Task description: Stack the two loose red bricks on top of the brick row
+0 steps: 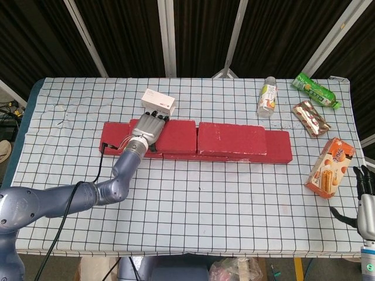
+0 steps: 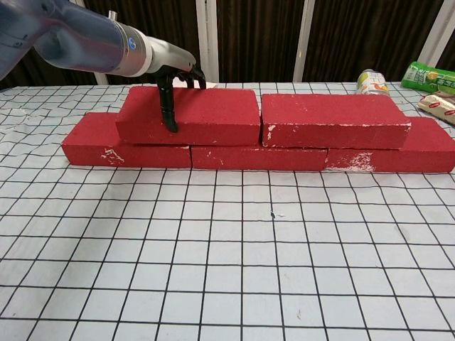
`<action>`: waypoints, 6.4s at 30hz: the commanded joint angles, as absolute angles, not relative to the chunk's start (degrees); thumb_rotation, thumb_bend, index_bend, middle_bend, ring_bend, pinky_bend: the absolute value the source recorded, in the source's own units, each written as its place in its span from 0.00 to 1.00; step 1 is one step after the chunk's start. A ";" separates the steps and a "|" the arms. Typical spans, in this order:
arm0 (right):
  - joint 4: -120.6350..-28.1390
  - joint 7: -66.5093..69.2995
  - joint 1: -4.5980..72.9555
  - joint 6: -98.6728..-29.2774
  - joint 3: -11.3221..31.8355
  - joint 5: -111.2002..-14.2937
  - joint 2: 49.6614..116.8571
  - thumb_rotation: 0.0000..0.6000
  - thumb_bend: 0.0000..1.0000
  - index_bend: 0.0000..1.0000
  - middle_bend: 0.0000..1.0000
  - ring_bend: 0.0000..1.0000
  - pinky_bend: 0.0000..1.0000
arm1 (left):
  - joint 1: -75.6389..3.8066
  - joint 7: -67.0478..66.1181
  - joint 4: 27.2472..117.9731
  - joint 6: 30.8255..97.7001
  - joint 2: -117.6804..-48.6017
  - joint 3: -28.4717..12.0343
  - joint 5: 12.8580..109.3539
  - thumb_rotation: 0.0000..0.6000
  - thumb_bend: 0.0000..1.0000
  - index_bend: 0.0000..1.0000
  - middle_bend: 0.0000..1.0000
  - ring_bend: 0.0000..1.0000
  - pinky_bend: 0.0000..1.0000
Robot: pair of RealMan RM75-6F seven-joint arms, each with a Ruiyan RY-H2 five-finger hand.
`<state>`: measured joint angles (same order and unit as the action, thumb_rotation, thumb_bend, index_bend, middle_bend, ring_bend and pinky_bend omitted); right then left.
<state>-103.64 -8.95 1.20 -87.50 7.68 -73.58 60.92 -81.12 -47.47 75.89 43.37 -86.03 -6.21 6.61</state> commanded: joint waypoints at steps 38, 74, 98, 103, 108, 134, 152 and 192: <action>-104.22 -8.84 0.74 -87.75 8.29 -72.83 60.91 1.00 0.15 0.00 0.01 0.00 0.00 | -82.00 -47.93 74.99 44.40 -87.17 -5.94 5.58 1.00 0.00 0.12 0.13 0.08 0.14; -104.53 -9.48 0.49 -88.25 8.63 -72.50 61.02 1.00 0.15 0.00 0.01 0.00 0.00 | -83.01 -50.59 81.78 47.88 -82.68 -7.16 2.21 1.00 0.00 0.04 0.05 0.02 0.12; -104.79 -10.03 0.76 -87.62 8.29 -72.86 61.22 1.00 0.15 0.00 0.01 0.00 0.00 | -65.74 -36.72 93.45 47.53 -63.17 -1.17 17.78 1.00 0.00 0.27 0.26 0.08 0.18; -104.87 -9.81 0.63 -87.80 8.24 -73.06 61.14 1.00 0.15 0.00 0.01 0.00 0.00 | -65.95 -37.79 92.34 47.41 -64.55 -0.41 17.59 1.00 0.00 0.27 0.27 0.08 0.18; -104.79 -9.45 0.61 -87.68 8.24 -73.07 60.99 1.00 0.15 0.00 0.01 0.00 0.00 | -66.17 -38.42 91.21 47.19 -66.57 -0.05 17.37 1.00 0.00 0.26 0.26 0.08 0.18; -104.42 -8.51 0.56 -87.42 8.46 -72.69 60.78 1.00 0.15 0.00 0.01 0.00 0.00 | -68.23 -42.03 84.38 46.79 -75.65 -0.22 14.67 1.00 0.00 0.24 0.26 0.08 0.18; -104.37 -8.54 0.56 -87.43 8.53 -72.58 60.79 1.00 0.15 0.00 0.01 0.00 0.00 | -69.00 -42.44 82.98 46.00 -77.52 -0.70 14.18 1.00 0.00 0.23 0.26 0.08 0.18; -104.55 -8.85 0.60 -87.41 8.67 -72.15 60.86 1.00 0.15 0.00 0.01 0.00 0.00 | -70.49 -45.03 84.94 47.13 -76.65 -0.15 11.73 1.00 0.00 0.25 0.26 0.08 0.18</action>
